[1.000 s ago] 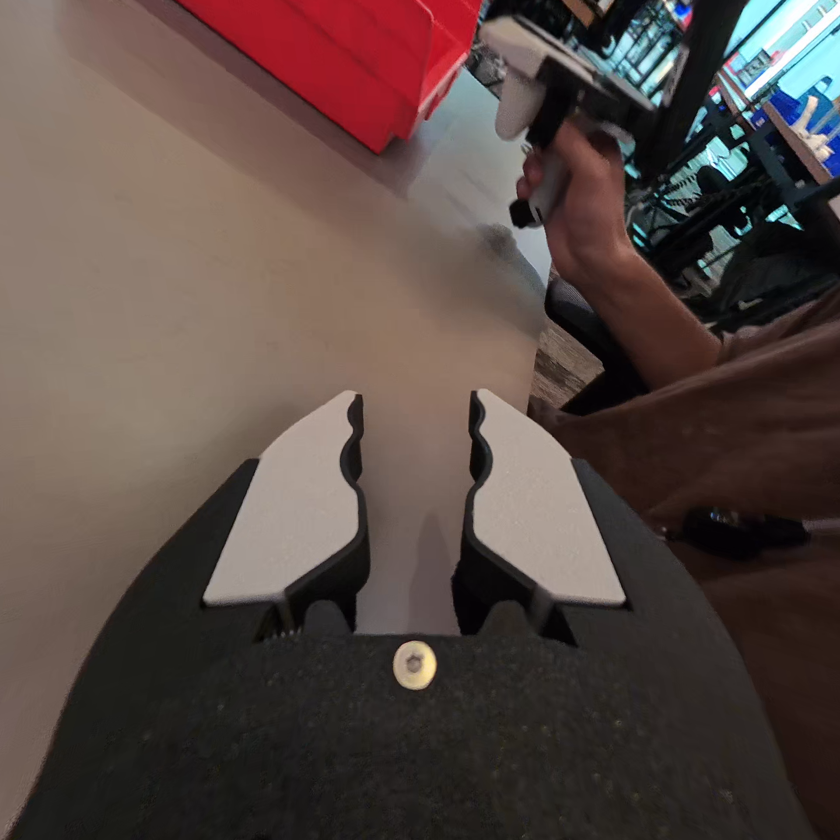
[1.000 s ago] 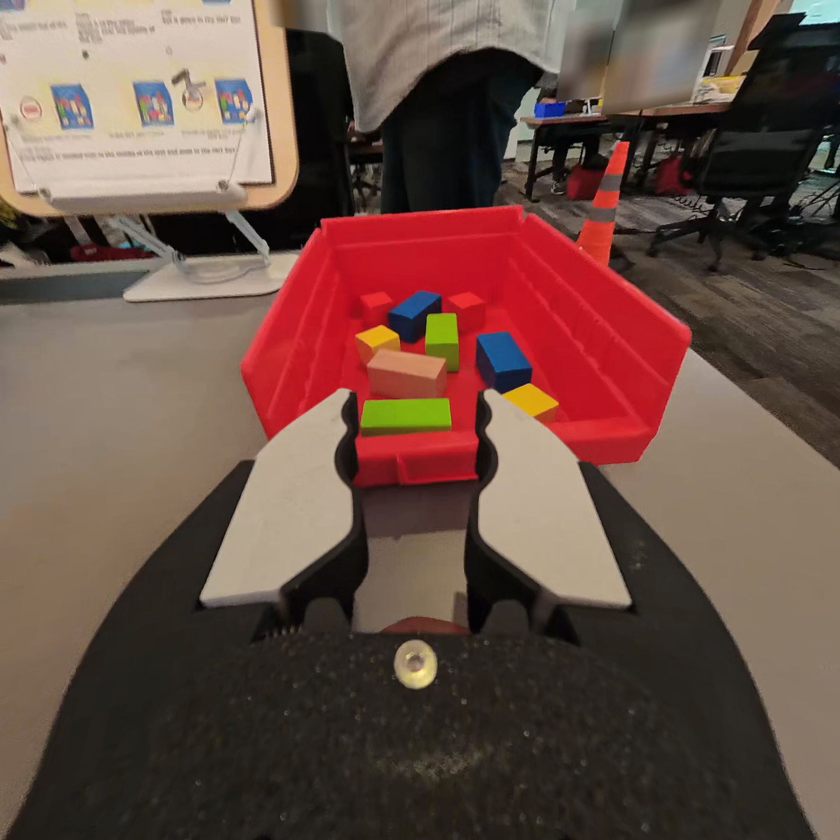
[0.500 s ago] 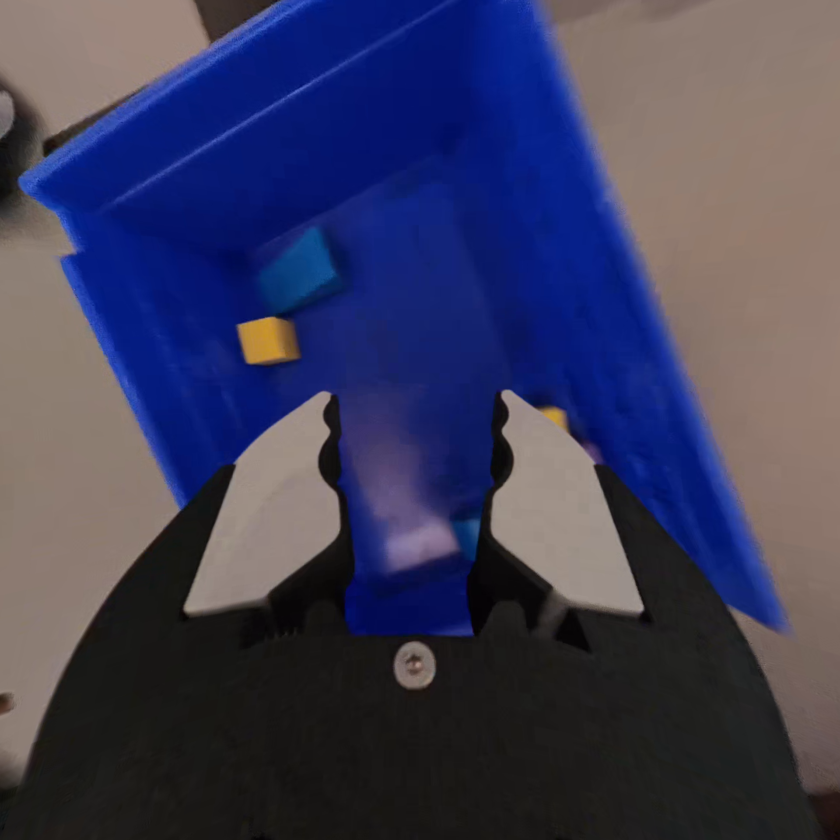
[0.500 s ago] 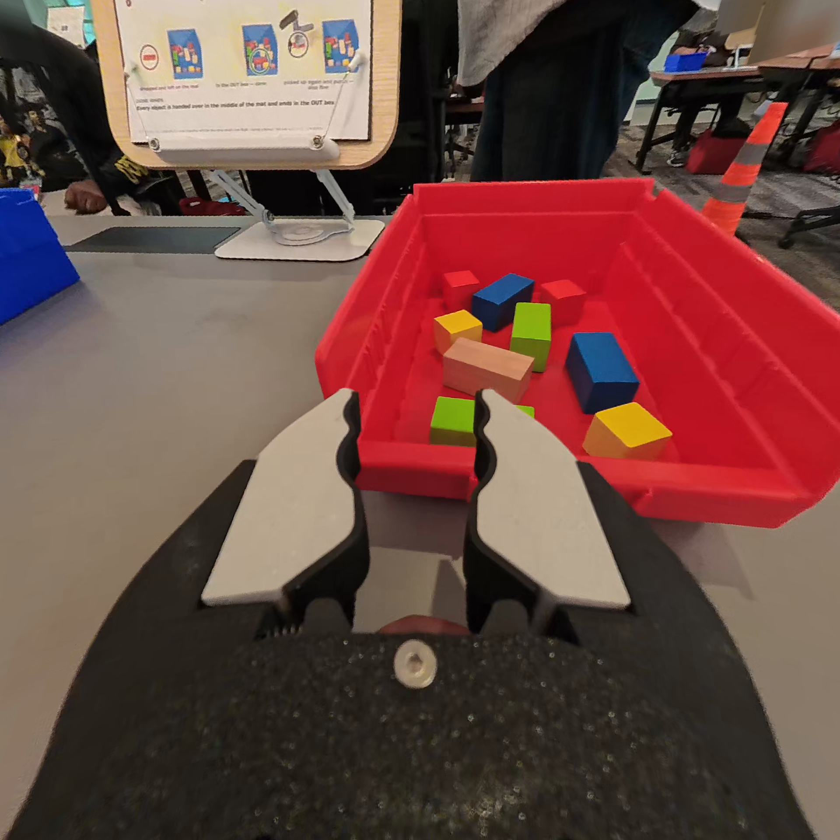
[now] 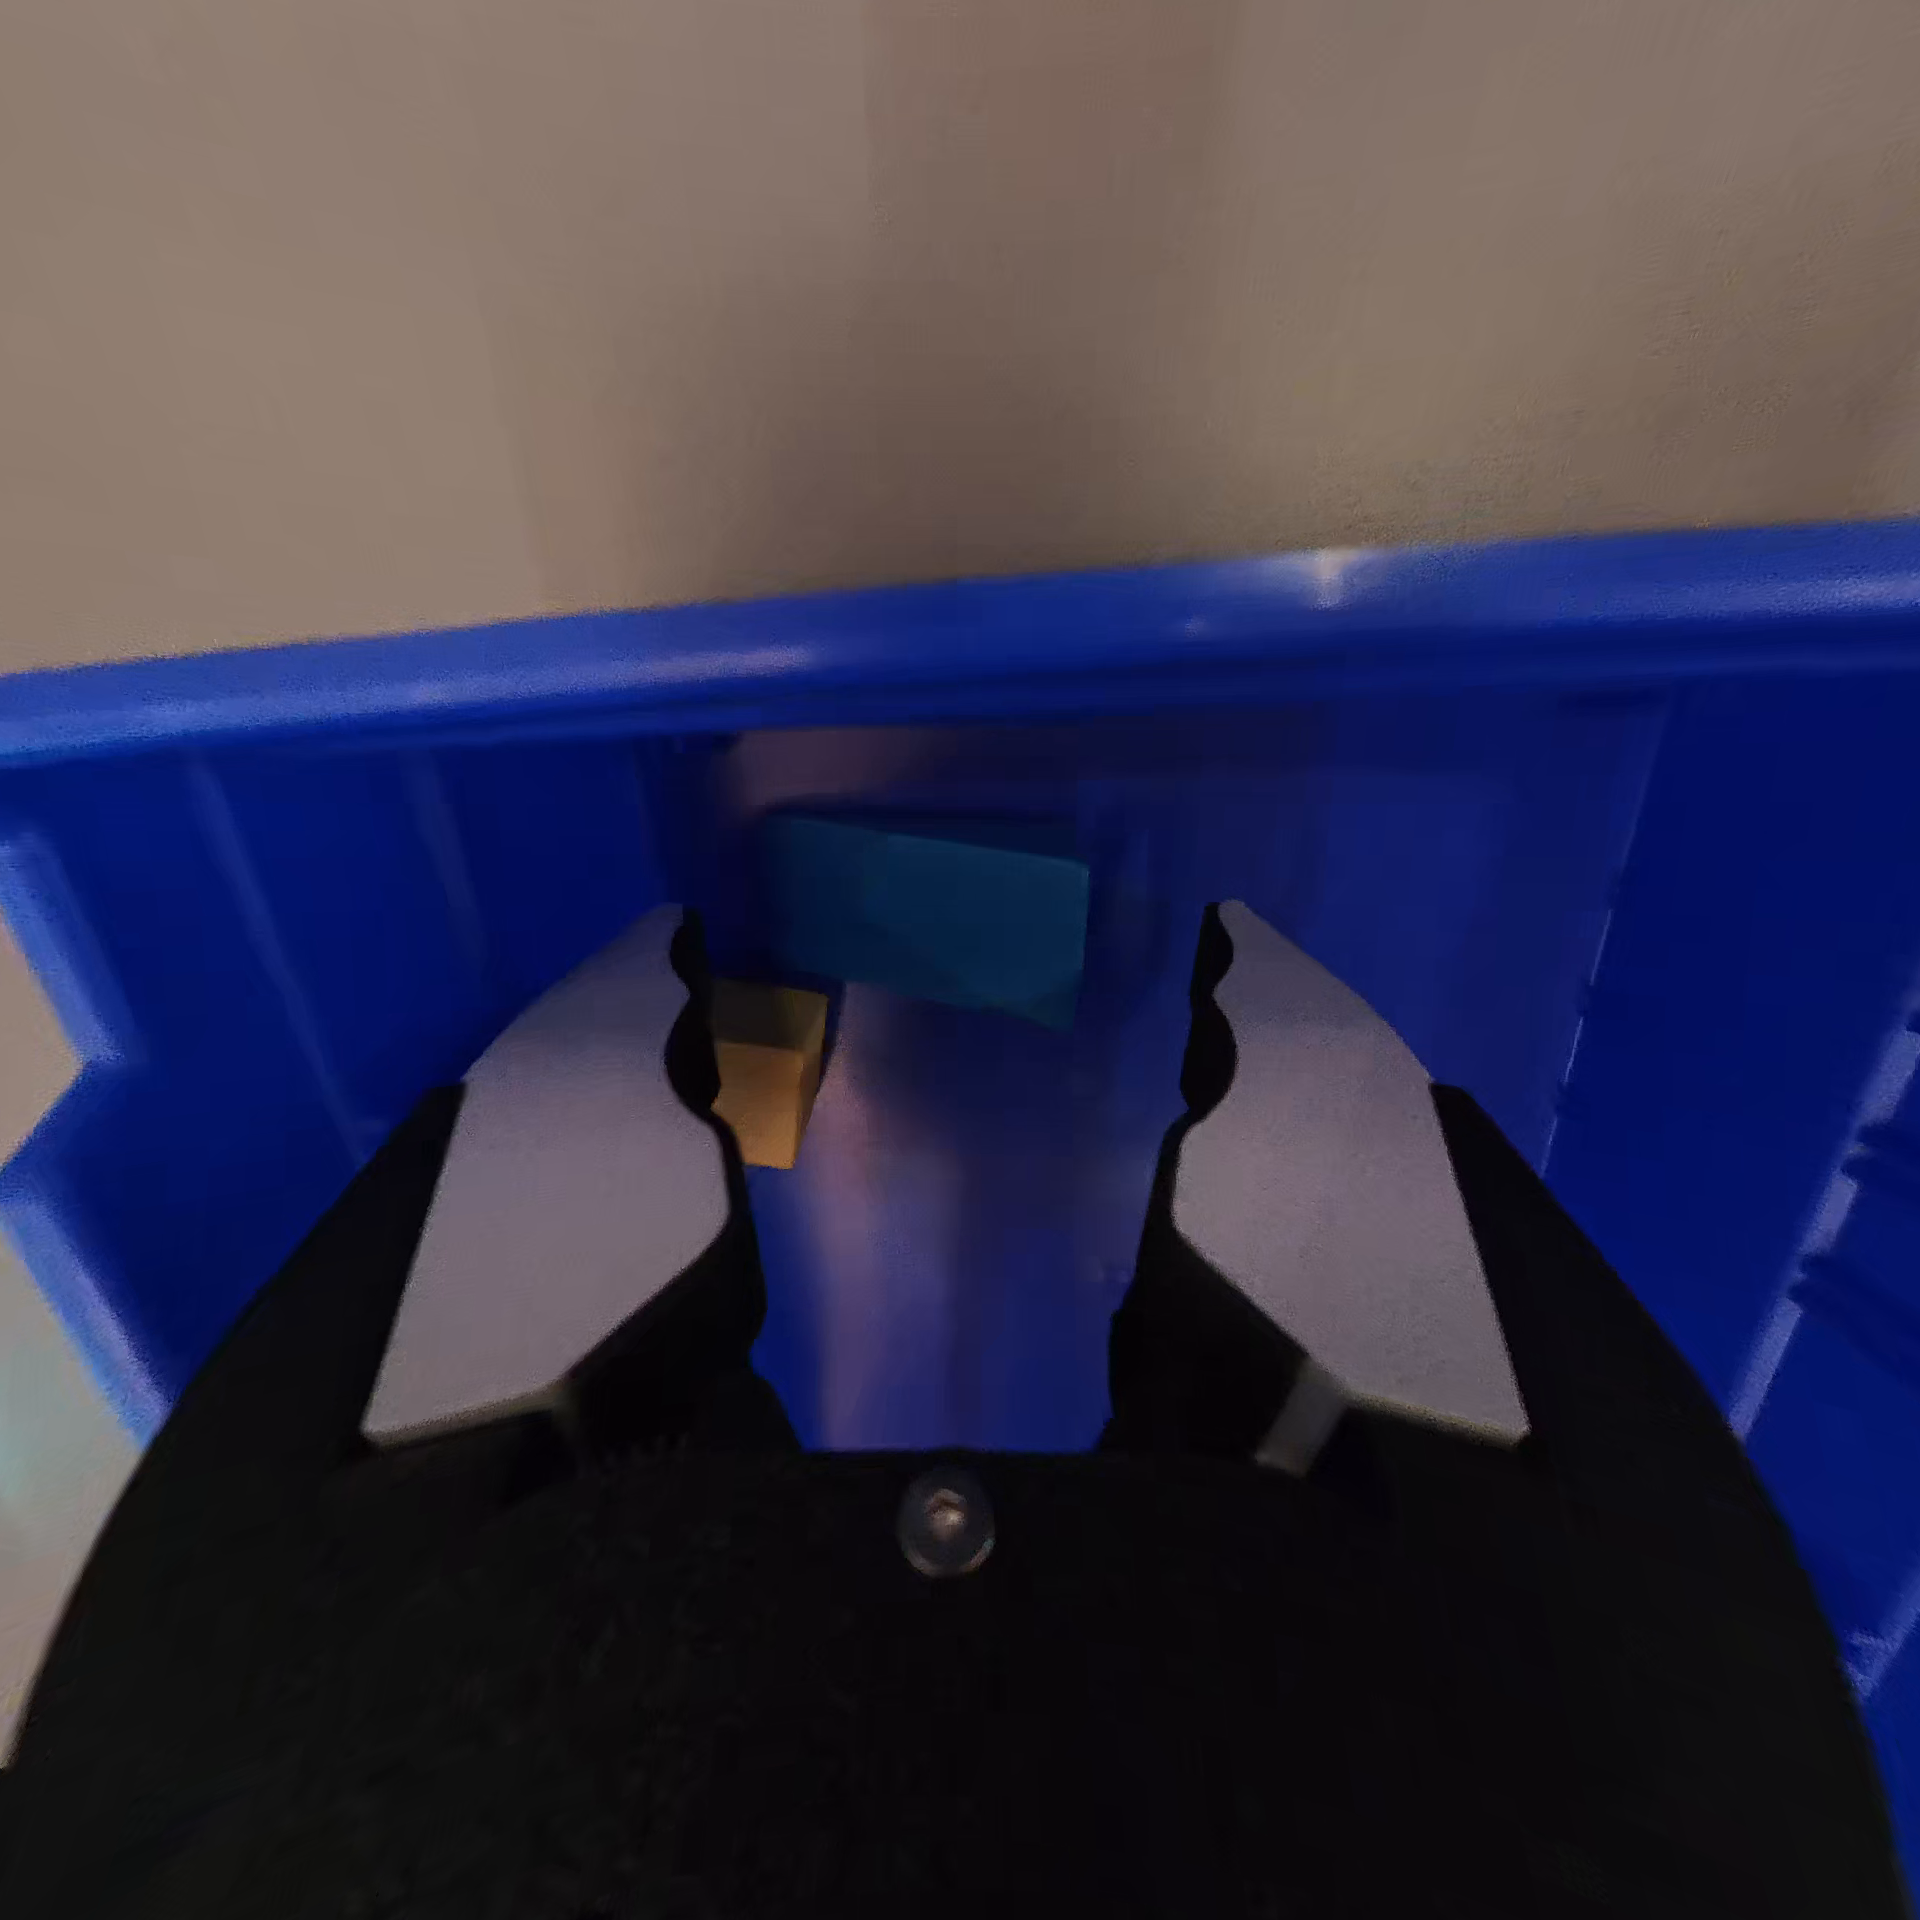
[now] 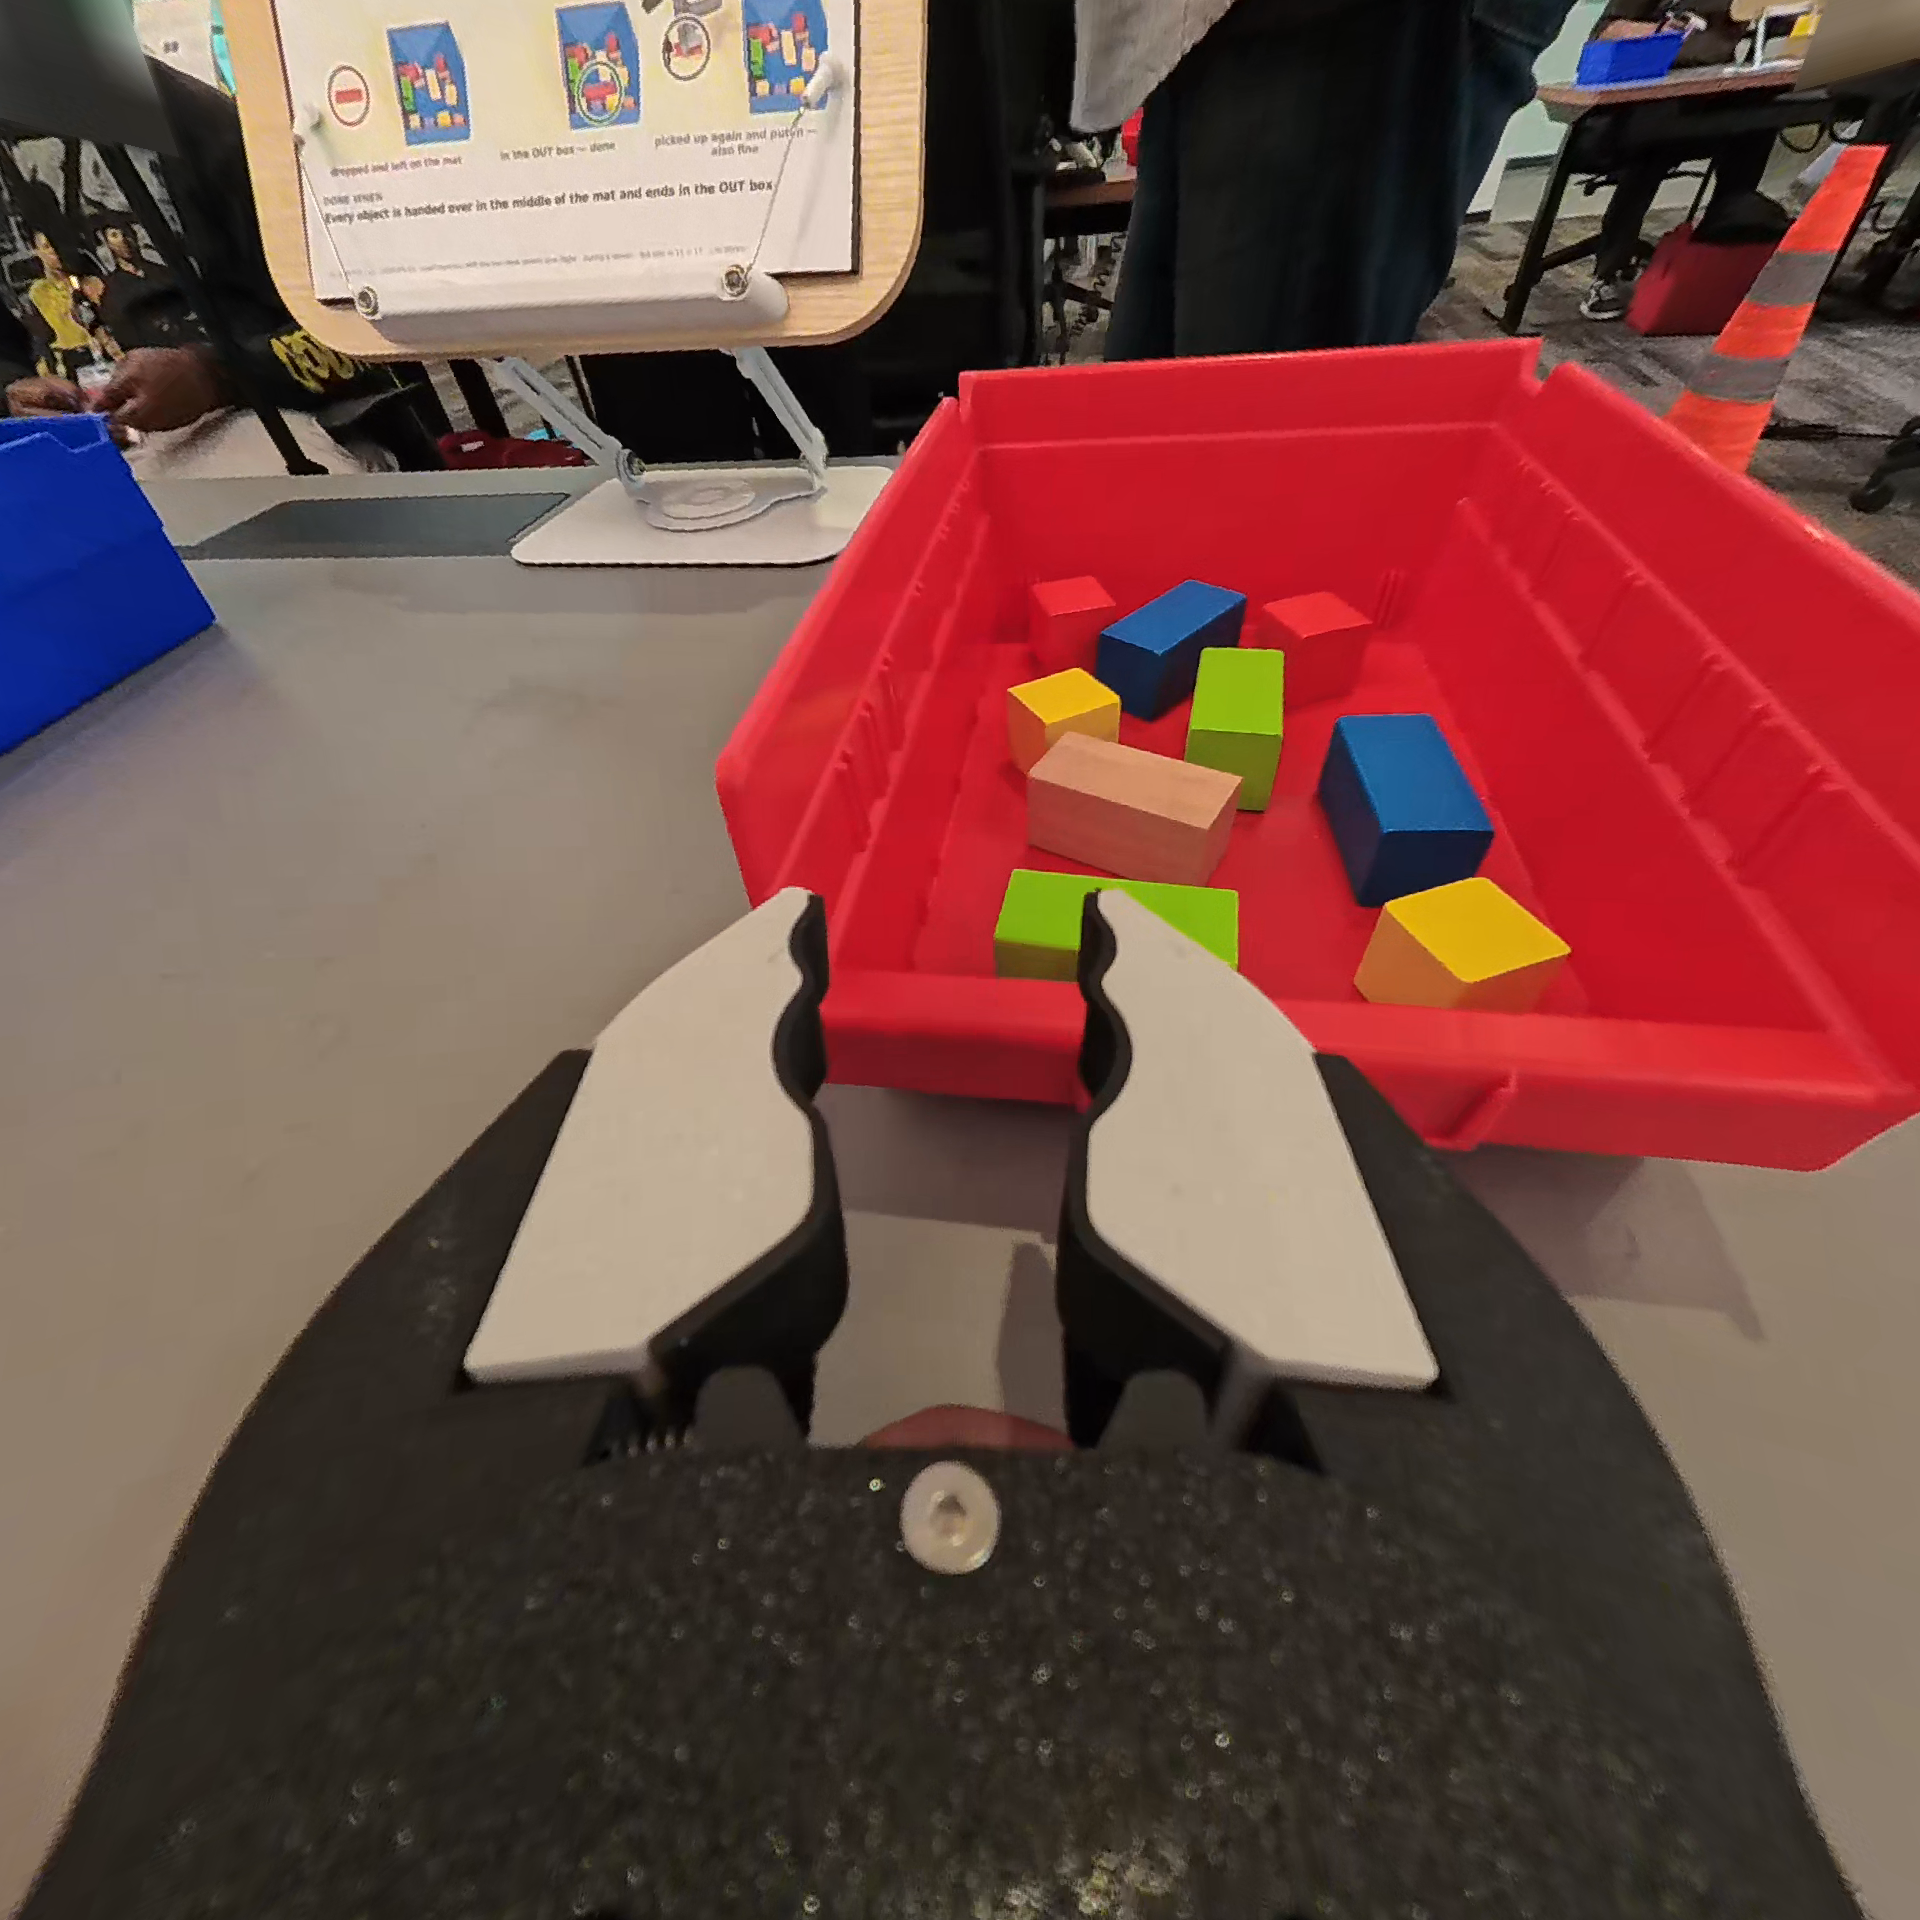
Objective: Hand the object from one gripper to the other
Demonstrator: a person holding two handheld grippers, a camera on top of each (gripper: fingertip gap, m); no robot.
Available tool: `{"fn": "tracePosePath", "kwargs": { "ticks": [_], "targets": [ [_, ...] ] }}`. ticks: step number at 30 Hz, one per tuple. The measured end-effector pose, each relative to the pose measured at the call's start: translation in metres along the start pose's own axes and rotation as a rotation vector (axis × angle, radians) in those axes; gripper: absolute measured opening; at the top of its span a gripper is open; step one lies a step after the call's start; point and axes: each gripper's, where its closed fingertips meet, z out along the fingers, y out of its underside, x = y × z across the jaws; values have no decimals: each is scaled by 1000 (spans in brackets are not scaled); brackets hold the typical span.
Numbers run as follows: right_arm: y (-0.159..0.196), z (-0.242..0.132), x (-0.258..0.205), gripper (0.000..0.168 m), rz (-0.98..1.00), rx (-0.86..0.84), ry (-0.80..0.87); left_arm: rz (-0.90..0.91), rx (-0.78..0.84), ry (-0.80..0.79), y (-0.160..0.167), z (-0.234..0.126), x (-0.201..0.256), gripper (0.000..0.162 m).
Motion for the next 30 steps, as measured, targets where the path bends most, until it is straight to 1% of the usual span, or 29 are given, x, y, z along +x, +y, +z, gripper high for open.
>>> {"fn": "tracePosePath", "kwargs": {
  "ticks": [4, 9, 10, 11, 12, 19, 22, 23, 24, 25, 27, 30],
  "targets": [
    [1, 1, -1, 46, 8, -7, -12, -16, -56, 26, 6, 12, 1, 87],
    [3, 3, -5, 46, -10, -20, -23, -14, -59, 26, 6, 14, 1, 85],
    [3, 3, -6, 46, -14, -22, -25, -8, -56, 28, 6, 13, 2, 82],
    [4, 3, -6, 46, -17, -23, -26, 0, -51, 32, 7, 12, 3, 69],
    [4, 2, -7, 46, -20, -25, -27, 10, -47, 37, 7, 11, 4, 63],
    [3, 2, -9, 46, -25, -23, -30, 47, -36, 47, 14, 9, 7, 63],
    [0, 1, -12, 46, -28, -10, -40, 39, -20, 124, 19, 4, 16, 62],
    [-2, 1, -14, 46, -29, -4, -45, 34, -2, 152, 20, 1, 19, 59],
    [-4, 1, -17, 46, -24, 5, -59, 25, 32, 181, 19, -6, 21, 49],
    [-8, 2, -23, 47, -22, 21, -84, 8, 62, 243, 19, -16, 26, 42],
    [-18, 5, -38, 47, -61, 51, -129, -34, 117, 401, 18, -35, 38, 34],
    [-22, 15, -58, 47, -181, 38, -161, -30, 108, 409, 27, -36, 34, 34]
  ]
}}
